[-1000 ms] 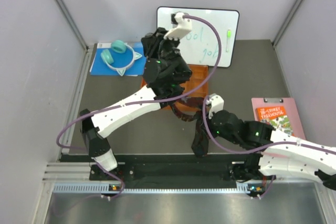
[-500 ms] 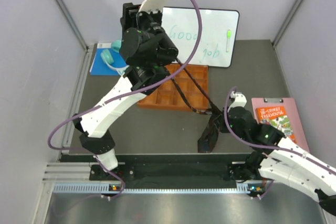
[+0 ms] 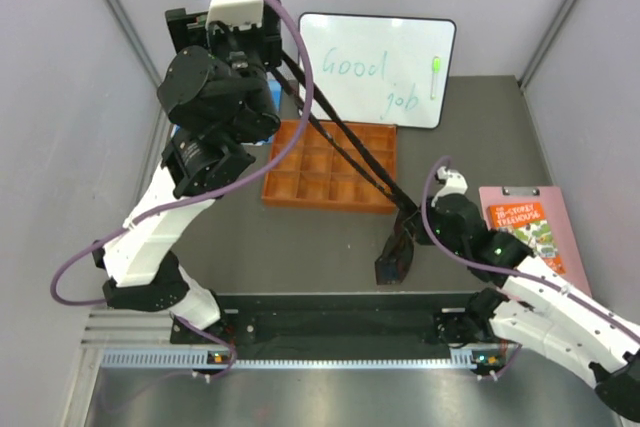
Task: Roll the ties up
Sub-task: Flatten out the tie at the center of the board.
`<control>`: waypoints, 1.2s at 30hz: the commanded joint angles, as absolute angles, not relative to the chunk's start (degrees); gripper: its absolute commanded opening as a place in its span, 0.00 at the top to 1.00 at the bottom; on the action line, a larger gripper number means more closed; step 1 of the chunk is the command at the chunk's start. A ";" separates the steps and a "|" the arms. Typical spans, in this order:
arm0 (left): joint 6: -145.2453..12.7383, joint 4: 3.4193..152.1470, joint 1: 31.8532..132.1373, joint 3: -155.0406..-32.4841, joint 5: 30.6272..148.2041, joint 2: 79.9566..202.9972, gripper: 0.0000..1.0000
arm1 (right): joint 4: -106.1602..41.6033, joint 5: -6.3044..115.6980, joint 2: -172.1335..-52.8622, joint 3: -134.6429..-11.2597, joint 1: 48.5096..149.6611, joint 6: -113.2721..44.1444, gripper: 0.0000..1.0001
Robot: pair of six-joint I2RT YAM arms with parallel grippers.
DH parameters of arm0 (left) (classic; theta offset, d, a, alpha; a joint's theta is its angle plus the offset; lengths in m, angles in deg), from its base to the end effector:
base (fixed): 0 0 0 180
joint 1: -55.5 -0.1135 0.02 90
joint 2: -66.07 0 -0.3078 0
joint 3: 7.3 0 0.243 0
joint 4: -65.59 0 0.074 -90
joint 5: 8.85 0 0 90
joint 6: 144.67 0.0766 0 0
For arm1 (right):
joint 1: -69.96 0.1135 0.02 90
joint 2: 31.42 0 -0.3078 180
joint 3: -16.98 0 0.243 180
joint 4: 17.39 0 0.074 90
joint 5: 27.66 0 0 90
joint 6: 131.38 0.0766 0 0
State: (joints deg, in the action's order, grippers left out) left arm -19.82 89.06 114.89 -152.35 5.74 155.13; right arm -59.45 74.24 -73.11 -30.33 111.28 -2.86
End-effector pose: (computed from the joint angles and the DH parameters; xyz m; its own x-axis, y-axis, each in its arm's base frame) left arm 0.1807 -0.1598 0.6728 0.1111 0.0949 -0.9893 -0.3195 0.9460 0.0549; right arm 0.1244 0.0884 0.2535 -0.6738 0.2191 -0.7057 -0.1302 0.9049 0.4052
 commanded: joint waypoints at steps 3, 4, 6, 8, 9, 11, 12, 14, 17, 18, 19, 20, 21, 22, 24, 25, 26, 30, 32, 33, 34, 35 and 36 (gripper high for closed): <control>-13.19 80.41 114.29 -155.71 5.66 154.40 0.18 | -62.37 72.80 -78.96 -30.89 108.72 -6.92 1.00; -13.45 80.41 114.29 -155.63 5.57 154.40 0.21 | -61.49 70.71 -80.36 -30.63 108.72 -7.10 1.00; -14.07 80.94 114.38 -155.37 5.22 154.14 0.27 | -57.12 66.23 -81.86 -29.84 108.72 -9.28 1.00; -14.07 81.03 114.38 -154.66 4.60 153.79 0.40 | -54.55 56.31 -84.67 -29.66 108.72 -11.92 1.00; -13.46 80.59 114.38 -153.62 4.34 153.61 0.46 | -53.66 53.40 -85.81 -29.92 108.72 -13.41 1.00; -9.18 76.92 114.38 -151.68 2.67 152.91 0.66 | -53.83 47.41 -90.01 -30.89 108.72 -15.79 1.00; -7.75 73.68 114.38 -149.76 1.89 152.73 0.72 | -54.35 45.66 -91.35 -32.20 108.89 -16.67 1.00; -6.34 73.12 114.38 -148.08 -0.22 152.47 0.85 | -54.28 40.56 -94.76 -32.74 108.89 -16.95 1.00; -3.79 72.07 114.12 -141.67 -4.34 152.03 0.93 | -56.55 35.19 -97.94 -35.80 109.86 -13.98 1.00; -1.35 71.11 113.94 -139.82 -5.41 151.94 0.94 | -56.73 34.31 -98.30 -37.55 111.17 -13.26 1.00; 0.24 67.44 113.60 -135.98 -6.64 151.59 0.96 | -57.43 33.08 -98.91 -38.62 112.22 -12.73 1.00; 1.82 65.32 113.42 -134.11 -8.56 151.50 0.97 | -59.44 32.72 -99.79 -39.76 113.45 -12.73 1.00; 4.01 63.21 113.24 -132.53 -9.71 151.41 0.99 | -60.24 31.07 -102.06 -41.51 114.77 -12.90 1.00; 7.52 59.01 112.89 -129.47 -10.51 151.33 1.00 | -60.94 29.92 -103.65 -42.14 117.13 -13.08 1.00; 11.75 55.12 112.71 -126.38 -13.22 151.59 1.00 | -61.48 27.90 -107.42 -42.67 119.26 -13.34 1.00; 17.34 51.10 112.54 -124.62 -14.20 152.37 1.00 | -60.96 27.54 -108.40 -42.23 120.14 -13.25 1.00; 18.44 51.58 112.45 -121.12 -15.42 153.08 1.00 | -60.17 26.84 -109.19 -41.62 120.14 -12.82 1.00; 16.59 52.22 112.27 -109.25 -17.28 153.35 1.00 | -56.65 24.64 -110.34 -39.16 120.23 -11.41 1.00; 20.88 43.56 111.40 -104.49 -17.46 153.78 1.00 | -55.68 24.11 -109.47 -38.63 120.14 -10.88 1.00; 22.13 40.89 110.96 -101.34 -17.63 154.13 1.00 | -55.76 24.11 -109.20 -38.54 120.14 -10.71 1.00; 23.01 39.38 110.00 -100.70 -17.81 155.01 1.00 | -56.11 24.11 -108.94 -38.62 120.14 -10.79 1.00; 25.72 34.84 109.99 -100.43 -17.81 155.45 1.00 | -56.29 24.11 -108.59 -38.54 120.14 -10.71 1.00; 28.27 30.45 109.99 -101.48 -17.81 156.67 1.00 | -56.47 24.45 -108.41 -38.54 120.14 -10.79 1.00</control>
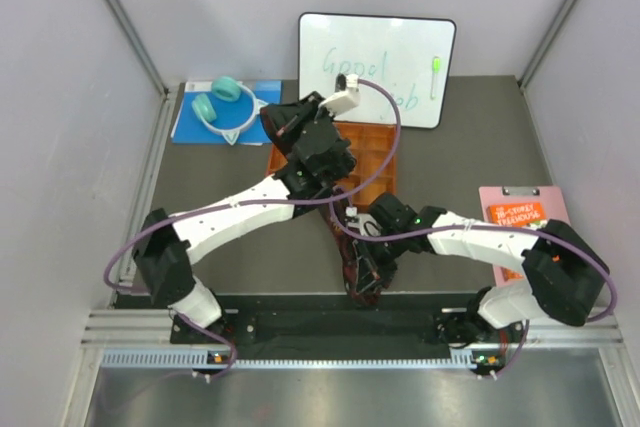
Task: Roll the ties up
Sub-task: Flatten out the tie at the center of the board.
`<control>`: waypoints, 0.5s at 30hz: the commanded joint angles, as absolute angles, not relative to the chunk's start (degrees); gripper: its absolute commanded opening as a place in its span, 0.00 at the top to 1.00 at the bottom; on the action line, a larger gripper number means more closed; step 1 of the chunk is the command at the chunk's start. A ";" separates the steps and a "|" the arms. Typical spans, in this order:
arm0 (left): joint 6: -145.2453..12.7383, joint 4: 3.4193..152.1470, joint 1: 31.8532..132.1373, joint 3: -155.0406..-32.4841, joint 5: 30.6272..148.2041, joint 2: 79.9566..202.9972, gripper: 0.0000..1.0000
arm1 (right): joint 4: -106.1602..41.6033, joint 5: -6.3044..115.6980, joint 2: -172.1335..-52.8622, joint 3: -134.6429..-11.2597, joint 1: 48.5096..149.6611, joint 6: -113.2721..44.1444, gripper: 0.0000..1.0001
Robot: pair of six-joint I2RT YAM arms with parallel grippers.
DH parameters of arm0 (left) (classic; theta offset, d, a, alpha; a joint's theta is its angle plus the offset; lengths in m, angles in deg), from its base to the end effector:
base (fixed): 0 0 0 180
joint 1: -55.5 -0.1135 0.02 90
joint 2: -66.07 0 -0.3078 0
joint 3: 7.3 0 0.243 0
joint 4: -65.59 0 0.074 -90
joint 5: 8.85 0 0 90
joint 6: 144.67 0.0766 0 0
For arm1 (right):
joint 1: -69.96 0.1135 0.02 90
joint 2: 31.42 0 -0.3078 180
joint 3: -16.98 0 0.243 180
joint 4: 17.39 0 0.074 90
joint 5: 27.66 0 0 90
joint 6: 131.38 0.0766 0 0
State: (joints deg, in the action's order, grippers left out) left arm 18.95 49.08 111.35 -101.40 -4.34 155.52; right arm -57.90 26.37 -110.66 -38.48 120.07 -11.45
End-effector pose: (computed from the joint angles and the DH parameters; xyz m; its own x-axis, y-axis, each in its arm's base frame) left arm 0.2506 -0.2334 0.4699 -0.3811 0.6963 -0.6082 -0.3232 0.5160 0.7932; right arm 0.1219 0.2160 0.1954 -0.8921 -0.4377 -0.1119 -0.3915 0.6253 0.6751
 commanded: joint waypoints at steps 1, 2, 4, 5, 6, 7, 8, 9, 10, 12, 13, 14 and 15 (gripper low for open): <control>33.52 24.49 109.99 -102.70 -18.85 157.73 1.00 | -56.38 24.63 -108.24 -38.36 120.06 -10.62 1.00; 38.96 16.34 109.99 -104.98 -18.95 158.70 1.00 | -56.12 24.98 -107.71 -38.10 120.14 -10.09 1.00; 39.02 17.21 110.86 -110.69 -18.60 160.11 1.00 | -54.89 25.16 -107.36 -37.66 120.14 -9.22 1.00; 38.58 18.09 111.30 -112.19 -18.34 160.64 1.00 | -54.71 25.07 -107.27 -37.83 120.06 -9.12 1.00; 36.14 22.62 112.26 -113.51 -17.99 161.60 1.00 | -54.71 25.25 -107.27 -37.92 120.14 -9.04 1.00; 34.46 25.80 112.88 -115.27 -16.94 162.04 1.00 | -55.06 25.51 -107.27 -38.10 120.14 -9.21 1.00; 32.71 28.62 113.58 -115.72 -15.97 162.57 1.00 | -56.19 26.47 -107.27 -38.62 120.14 -9.38 1.00; 32.25 31.95 115.59 -115.81 -15.01 163.36 1.00 | -56.81 27.26 -107.27 -38.97 120.14 -9.65 1.00; 32.51 32.94 116.92 -115.72 -12.56 163.80 1.00 | -57.60 27.79 -107.35 -39.24 120.14 -10.17 1.00; 30.16 40.72 121.64 -116.16 -10.00 165.12 1.00 | -59.97 30.25 -107.62 -40.38 120.14 -10.88 1.00; 28.40 45.47 123.42 -116.16 -8.16 165.47 1.00 | -60.68 31.39 -107.79 -40.73 120.14 -11.23 1.00; 24.99 52.22 125.09 -116.69 -4.92 165.74 1.00 | -61.73 33.14 -107.88 -41.26 120.14 -11.41 1.00; 17.73 61.42 127.98 -118.43 -2.80 166.17 1.00 | -62.18 33.94 -108.14 -41.44 120.14 -11.41 1.00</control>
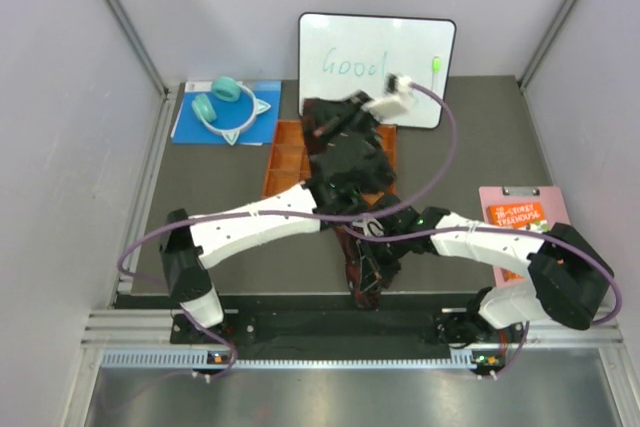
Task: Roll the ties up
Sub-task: Flatten out the tie at the center of the board.
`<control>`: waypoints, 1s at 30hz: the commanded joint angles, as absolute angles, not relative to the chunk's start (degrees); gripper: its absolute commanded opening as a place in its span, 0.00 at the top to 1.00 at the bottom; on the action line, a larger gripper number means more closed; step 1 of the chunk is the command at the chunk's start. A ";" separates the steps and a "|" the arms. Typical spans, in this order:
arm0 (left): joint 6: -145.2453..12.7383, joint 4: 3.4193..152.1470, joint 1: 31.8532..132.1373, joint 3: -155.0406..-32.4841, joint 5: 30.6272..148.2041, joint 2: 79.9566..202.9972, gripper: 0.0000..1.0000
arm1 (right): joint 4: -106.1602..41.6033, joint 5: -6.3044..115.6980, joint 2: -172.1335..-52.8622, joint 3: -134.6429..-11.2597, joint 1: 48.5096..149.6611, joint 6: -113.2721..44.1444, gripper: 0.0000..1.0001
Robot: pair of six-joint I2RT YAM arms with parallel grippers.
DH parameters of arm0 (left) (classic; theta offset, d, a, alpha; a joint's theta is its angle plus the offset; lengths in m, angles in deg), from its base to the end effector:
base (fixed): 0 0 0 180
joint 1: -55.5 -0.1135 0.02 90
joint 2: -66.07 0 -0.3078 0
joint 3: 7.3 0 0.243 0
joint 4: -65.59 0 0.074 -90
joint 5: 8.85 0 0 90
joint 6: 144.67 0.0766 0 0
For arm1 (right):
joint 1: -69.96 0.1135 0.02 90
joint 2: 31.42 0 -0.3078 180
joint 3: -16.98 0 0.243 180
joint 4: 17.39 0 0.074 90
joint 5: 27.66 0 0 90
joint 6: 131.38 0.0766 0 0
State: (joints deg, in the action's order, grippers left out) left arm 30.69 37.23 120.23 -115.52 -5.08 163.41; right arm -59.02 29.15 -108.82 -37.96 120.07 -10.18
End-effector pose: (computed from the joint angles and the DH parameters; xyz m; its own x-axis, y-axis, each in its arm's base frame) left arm 0.2224 -0.2922 0.5146 -0.2477 0.6783 -0.6918 -0.2910 0.6290 0.7209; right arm 0.1203 0.2093 0.1968 -0.9055 -0.4074 -0.1187 -0.3816 0.6596 0.6475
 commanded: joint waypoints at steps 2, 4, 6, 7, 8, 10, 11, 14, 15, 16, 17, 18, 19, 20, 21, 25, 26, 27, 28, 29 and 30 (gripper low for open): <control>-11.93 98.93 130.72 -130.32 9.25 166.88 0.99 | -62.44 35.87 -108.15 -41.70 120.14 -10.80 1.00; -36.16 124.84 131.35 -140.73 20.46 168.46 0.94 | -62.36 36.41 -107.97 -41.61 120.14 -10.18 1.00; -44.09 130.93 129.08 -147.18 30.69 168.90 0.94 | -62.44 36.94 -107.71 -41.53 120.14 -9.65 1.00; -52.48 132.43 127.76 -147.71 32.71 168.73 0.93 | -62.36 36.68 -107.10 -41.44 120.14 -9.30 1.00; -57.35 136.88 126.26 -147.46 35.42 167.68 0.92 | -62.44 35.54 -106.83 -41.35 120.14 -9.39 1.00; -67.46 141.04 118.19 -144.22 48.94 165.75 0.96 | -63.49 34.83 -105.78 -41.26 120.41 -9.91 1.00; -74.47 142.28 113.12 -141.16 51.94 162.43 1.00 | -64.02 34.39 -105.42 -41.26 120.23 -10.09 1.00; -81.36 140.36 108.08 -124.55 52.77 152.52 0.99 | -64.73 32.82 -104.72 -40.30 120.41 -11.05 1.00; -82.52 140.88 106.14 -117.99 53.37 150.47 0.98 | -64.47 32.20 -104.46 -39.95 120.41 -11.23 1.00; -84.19 141.84 104.12 -115.75 53.90 148.71 0.98 | -63.94 31.58 -104.37 -39.25 120.67 -11.49 1.00; -85.16 143.24 99.66 -113.37 53.65 145.99 0.98 | -63.76 30.53 -104.19 -39.15 121.02 -11.76 1.00; -86.04 145.00 97.53 -111.35 53.30 144.83 0.98 | -63.68 30.17 -104.19 -39.07 121.46 -11.93 1.00; -86.22 146.32 95.07 -108.46 52.16 143.95 0.97 | -63.59 29.82 -104.28 -38.80 121.90 -12.54 1.00; -86.31 147.72 90.35 -107.65 51.72 143.07 0.97 | -63.59 29.64 -104.54 -38.80 122.25 -12.90 1.00; -86.23 150.96 87.95 -107.12 51.10 142.98 0.97 | -63.85 29.38 -104.89 -38.80 123.47 -13.34 1.00; -82.99 151.88 77.40 -103.43 49.95 143.33 0.94 | -64.99 29.03 -105.25 -38.98 127.25 -14.40 1.00; -81.93 150.13 73.29 -100.11 51.35 142.80 0.94 | -64.82 28.94 -105.16 -38.80 127.79 -14.31 1.00; -81.05 148.55 70.90 -98.25 52.93 142.71 0.95 | -64.47 28.85 -104.81 -38.54 128.05 -13.70 1.00; -79.65 145.66 68.53 -96.67 54.77 142.62 0.95 | -64.47 29.11 -104.63 -38.10 128.14 -13.43 1.00; -79.11 144.32 64.33 -93.26 57.66 142.97 0.95 | -64.55 29.46 -104.46 -37.92 128.14 -13.34 1.00; -78.41 143.18 62.46 -91.92 59.17 143.32 0.96 | -65.16 29.99 -104.45 -37.92 128.06 -13.25 1.00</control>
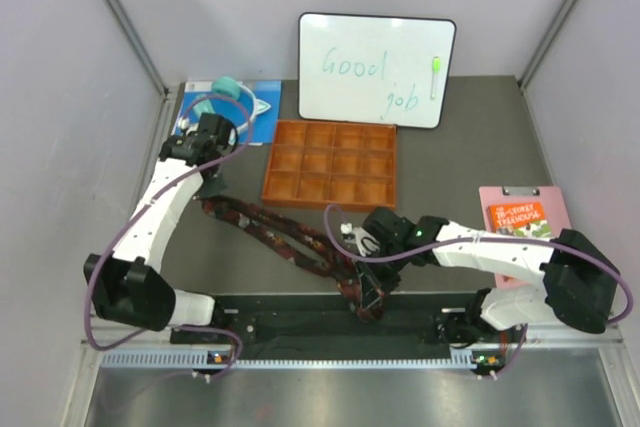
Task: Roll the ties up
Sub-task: Flatten out the tie at the center of the board.
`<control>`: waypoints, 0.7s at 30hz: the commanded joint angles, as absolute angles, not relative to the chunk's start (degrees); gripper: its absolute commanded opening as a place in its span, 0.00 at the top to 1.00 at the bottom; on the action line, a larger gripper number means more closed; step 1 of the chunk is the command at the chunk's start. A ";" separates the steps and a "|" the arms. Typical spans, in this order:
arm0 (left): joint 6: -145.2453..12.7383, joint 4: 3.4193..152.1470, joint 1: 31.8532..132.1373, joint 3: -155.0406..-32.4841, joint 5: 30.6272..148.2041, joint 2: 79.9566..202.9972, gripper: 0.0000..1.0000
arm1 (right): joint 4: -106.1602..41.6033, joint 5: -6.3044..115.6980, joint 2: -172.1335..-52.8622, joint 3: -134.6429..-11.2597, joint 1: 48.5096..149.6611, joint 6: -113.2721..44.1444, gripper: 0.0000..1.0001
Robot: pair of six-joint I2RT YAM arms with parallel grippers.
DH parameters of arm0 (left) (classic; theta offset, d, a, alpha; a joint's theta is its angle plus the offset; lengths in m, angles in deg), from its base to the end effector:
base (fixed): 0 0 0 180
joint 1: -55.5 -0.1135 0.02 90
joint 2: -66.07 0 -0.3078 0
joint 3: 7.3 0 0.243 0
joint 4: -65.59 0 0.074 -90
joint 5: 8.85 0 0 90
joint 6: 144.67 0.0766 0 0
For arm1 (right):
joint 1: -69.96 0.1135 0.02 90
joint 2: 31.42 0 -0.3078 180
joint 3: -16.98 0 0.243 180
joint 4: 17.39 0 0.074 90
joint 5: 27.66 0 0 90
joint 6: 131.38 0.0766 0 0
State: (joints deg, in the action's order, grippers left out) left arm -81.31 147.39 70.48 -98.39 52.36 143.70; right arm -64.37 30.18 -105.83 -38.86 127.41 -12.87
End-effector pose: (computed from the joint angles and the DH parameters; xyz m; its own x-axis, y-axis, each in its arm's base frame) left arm 0.2438 -0.0270 0.3396 -0.8271 -0.1855 -0.5306 -0.3536 0.9055 0.2346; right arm 0.0867 0.2117 0.2062 -0.8276 -0.5455 -0.1324 -0.4974 0.6033 0.6234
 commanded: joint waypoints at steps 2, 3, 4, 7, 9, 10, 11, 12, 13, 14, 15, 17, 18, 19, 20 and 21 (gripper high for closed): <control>-77.52 140.63 58.77 -89.54 60.15 145.42 0.95 | -66.04 32.27 -104.10 -38.01 127.97 -12.99 1.00; -77.70 140.27 58.14 -89.18 60.32 146.39 0.96 | -66.74 32.98 -104.10 -38.10 127.79 -12.99 1.00; -77.88 139.92 57.52 -89.27 60.06 147.45 0.95 | -67.01 34.55 -104.10 -37.66 127.44 -12.73 1.00; -77.96 140.27 55.94 -91.90 56.04 152.98 0.92 | -66.93 38.41 -104.71 -35.47 123.32 -11.24 1.00; -77.18 141.14 54.11 -94.87 52.96 158.16 0.91 | -66.67 39.66 -105.59 -33.45 119.63 -10.45 1.00; -77.26 141.49 53.57 -96.11 53.29 159.92 0.90 | -66.40 40.36 -106.03 -33.01 119.01 -10.27 1.00; -77.00 141.76 52.78 -97.17 54.16 163.07 0.91 | -66.23 40.80 -107.17 -32.83 118.65 -10.00 1.00; -77.00 142.37 52.77 -98.14 55.04 164.58 0.90 | -66.05 41.15 -107.70 -32.91 118.65 -9.39 1.00; -77.00 142.46 52.77 -100.32 54.88 167.29 0.89 | -65.70 40.72 -108.40 -33.00 118.65 -9.13 1.00; -76.74 142.46 52.68 -100.95 54.27 168.45 0.86 | -65.00 40.46 -109.63 -33.17 118.65 -8.95 1.00; -75.95 142.46 52.60 -101.83 53.48 169.68 0.82 | -64.82 40.37 -110.34 -33.79 118.65 -8.86 1.00; -75.16 142.46 51.90 -103.59 50.93 173.11 0.73 | -64.21 40.37 -111.39 -34.14 118.65 -8.95 1.00; -74.98 142.46 51.72 -104.29 50.05 174.17 0.69 | -63.94 40.02 -112.79 -34.40 118.65 -9.82 1.00; -74.28 142.64 51.63 -104.99 49.00 176.18 0.65 | -63.76 38.53 -113.41 -34.58 118.65 -10.43 1.00; -74.27 143.34 51.63 -107.44 49.68 177.33 0.61 | -63.59 37.74 -114.12 -34.76 118.65 -10.88 1.00; -74.45 144.13 51.63 -108.68 50.73 178.65 0.51 | -63.24 36.95 -115.08 -35.11 118.65 -11.66 1.00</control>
State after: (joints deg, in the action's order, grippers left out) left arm -75.60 143.22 52.60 -102.65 54.08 175.28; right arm -63.80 38.68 -112.39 -33.04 118.84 -9.89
